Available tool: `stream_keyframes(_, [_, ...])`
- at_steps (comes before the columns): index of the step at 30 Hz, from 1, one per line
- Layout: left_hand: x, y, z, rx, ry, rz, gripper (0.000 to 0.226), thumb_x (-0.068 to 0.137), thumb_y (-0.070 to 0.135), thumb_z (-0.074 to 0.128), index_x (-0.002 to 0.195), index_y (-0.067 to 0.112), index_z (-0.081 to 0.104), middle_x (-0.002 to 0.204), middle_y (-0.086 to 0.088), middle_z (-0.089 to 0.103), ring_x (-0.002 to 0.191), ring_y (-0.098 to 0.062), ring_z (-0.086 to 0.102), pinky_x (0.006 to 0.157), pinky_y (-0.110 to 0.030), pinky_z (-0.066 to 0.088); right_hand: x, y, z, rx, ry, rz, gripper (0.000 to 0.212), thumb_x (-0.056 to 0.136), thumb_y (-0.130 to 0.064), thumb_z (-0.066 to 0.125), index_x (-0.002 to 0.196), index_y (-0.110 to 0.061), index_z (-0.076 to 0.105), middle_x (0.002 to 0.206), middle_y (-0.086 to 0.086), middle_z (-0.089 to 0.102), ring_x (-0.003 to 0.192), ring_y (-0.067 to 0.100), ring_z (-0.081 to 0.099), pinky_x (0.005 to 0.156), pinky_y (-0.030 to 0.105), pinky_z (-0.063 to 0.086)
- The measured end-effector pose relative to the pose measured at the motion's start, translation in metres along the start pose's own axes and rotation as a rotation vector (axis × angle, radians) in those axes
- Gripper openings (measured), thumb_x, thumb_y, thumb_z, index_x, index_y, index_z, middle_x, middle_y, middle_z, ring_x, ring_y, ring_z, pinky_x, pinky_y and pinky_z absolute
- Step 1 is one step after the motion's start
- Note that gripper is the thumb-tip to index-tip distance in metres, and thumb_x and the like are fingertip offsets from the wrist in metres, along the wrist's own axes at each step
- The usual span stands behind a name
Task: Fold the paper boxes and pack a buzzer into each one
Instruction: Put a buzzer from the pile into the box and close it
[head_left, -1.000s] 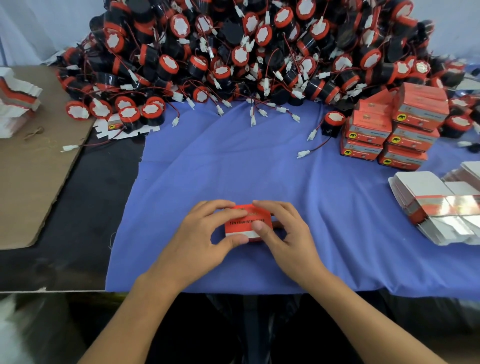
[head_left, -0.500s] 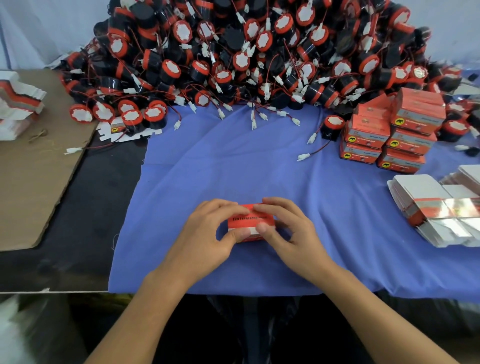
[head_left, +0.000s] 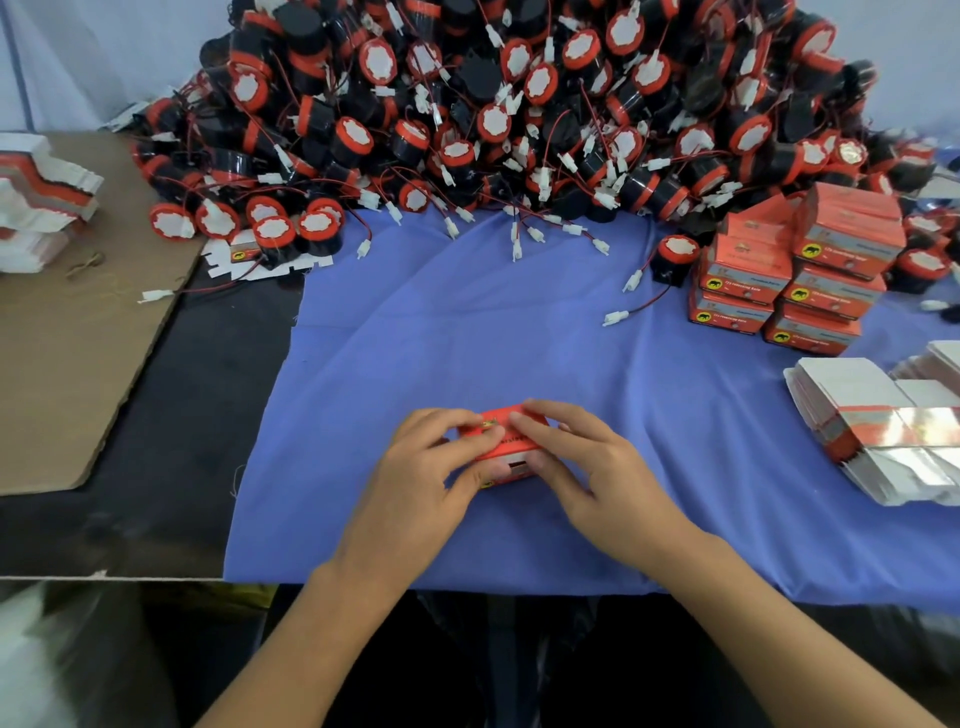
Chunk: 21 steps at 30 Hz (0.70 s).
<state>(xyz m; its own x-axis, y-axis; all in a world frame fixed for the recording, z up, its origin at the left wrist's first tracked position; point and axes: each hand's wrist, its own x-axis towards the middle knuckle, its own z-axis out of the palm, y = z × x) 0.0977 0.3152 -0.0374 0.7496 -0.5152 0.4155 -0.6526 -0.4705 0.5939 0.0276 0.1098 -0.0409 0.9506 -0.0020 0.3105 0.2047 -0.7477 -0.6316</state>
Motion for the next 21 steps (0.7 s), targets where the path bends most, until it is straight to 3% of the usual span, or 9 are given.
stream_keyframes(7, [-0.014, 0.003, 0.005, 0.169, 0.041, 0.105, 0.034, 0.098, 0.019, 0.07, 0.131, 0.013, 0.072, 0.13, -0.004, 0.067, 0.121, -0.025, 0.061, 0.103, -0.033, 0.051, -0.005, -0.004, 0.005, -0.088, 0.097, -0.065, 0.037, 0.101, -0.015, 0.062, 0.138, -0.015, 0.065, 0.148, 0.003, 0.057, 0.132, 0.02, 0.059, 0.108, 0.037, 0.05])
stream_keyframes(11, [-0.01, 0.006, 0.006, 0.147, 0.064, 0.105, 0.03, 0.098, 0.021, 0.064, 0.125, 0.01, 0.075, 0.123, -0.003, 0.072, 0.115, -0.021, 0.059, 0.104, -0.02, 0.044, -0.003, -0.001, 0.004, -0.108, 0.177, -0.074, 0.03, 0.096, -0.016, 0.07, 0.126, -0.016, 0.074, 0.137, 0.003, 0.066, 0.121, 0.019, 0.067, 0.104, 0.035, 0.052])
stream_keyframes(16, [-0.002, 0.007, 0.002, -0.07, 0.126, -0.067, 0.024, 0.084, 0.019, 0.08, 0.107, 0.017, 0.082, 0.1, 0.014, 0.068, 0.098, -0.005, 0.058, 0.094, -0.007, 0.041, -0.005, 0.003, 0.009, -0.042, 0.316, -0.079, 0.023, 0.088, -0.013, 0.079, 0.11, -0.011, 0.081, 0.115, 0.003, 0.074, 0.107, 0.018, 0.071, 0.096, 0.033, 0.057])
stream_keyframes(21, [-0.003, 0.008, 0.005, 0.006, 0.13, -0.001, 0.016, 0.084, 0.012, 0.081, 0.1, 0.011, 0.082, 0.086, 0.003, 0.069, 0.086, -0.009, 0.053, 0.085, -0.01, 0.043, -0.007, 0.009, 0.007, -0.103, 0.265, -0.17, 0.022, 0.095, -0.015, 0.069, 0.112, -0.006, 0.079, 0.117, 0.008, 0.073, 0.111, 0.024, 0.07, 0.097, 0.037, 0.055])
